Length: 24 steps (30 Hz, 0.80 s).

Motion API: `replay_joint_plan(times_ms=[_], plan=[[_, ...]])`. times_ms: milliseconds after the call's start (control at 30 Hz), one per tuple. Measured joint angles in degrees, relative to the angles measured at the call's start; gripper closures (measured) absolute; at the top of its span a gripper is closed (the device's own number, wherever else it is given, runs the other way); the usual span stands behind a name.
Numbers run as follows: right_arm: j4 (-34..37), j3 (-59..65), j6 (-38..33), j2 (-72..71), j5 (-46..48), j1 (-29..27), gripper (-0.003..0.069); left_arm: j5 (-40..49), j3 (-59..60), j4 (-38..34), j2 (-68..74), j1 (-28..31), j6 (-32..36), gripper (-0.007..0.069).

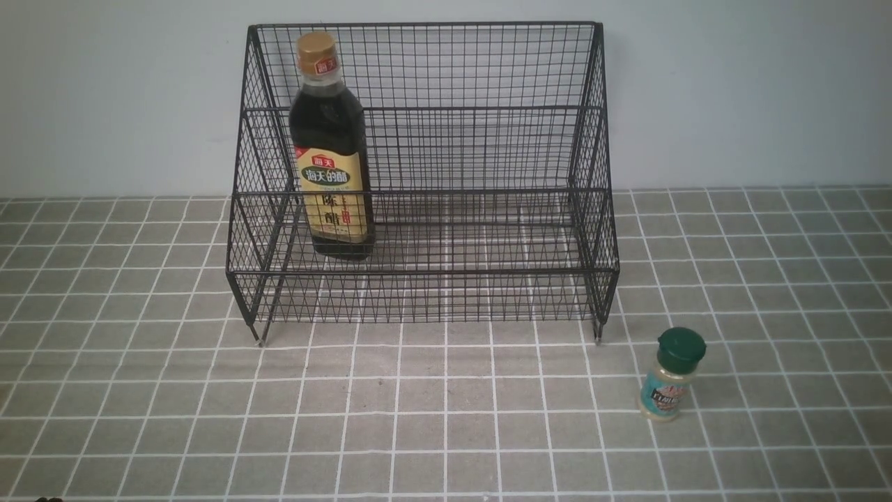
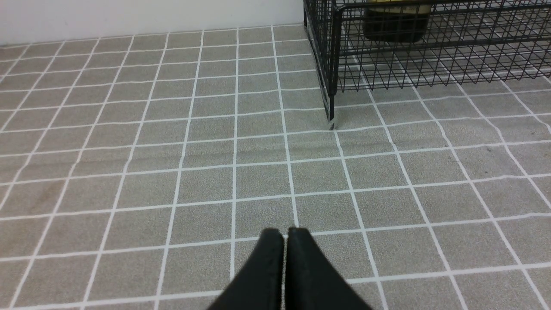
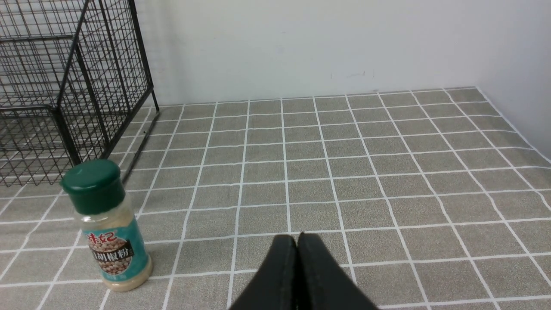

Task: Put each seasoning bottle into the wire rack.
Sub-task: Use the right arm to grab the condiment bottle closest to it

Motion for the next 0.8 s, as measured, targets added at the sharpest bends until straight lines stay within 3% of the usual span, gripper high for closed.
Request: replay_joint_plan(times_ms=[267,467,800], plan=[[0.68,0.07,0.32,0.0,-1.66,0.0,0.0673,0.0,0.0,0.0,0.0,0.0,0.0,0.0631],[9.83,0.26,6.37,0.0,-22.39,0.0,0.0673,0.0,0.0,0.0,0.0,0.0,0.0,0.0631],[12.28,0.26,10.38,0.0,-31.95,0.0,0.0673,0.0,0.0,0.0,0.0,0.0,0.0,0.0631]])
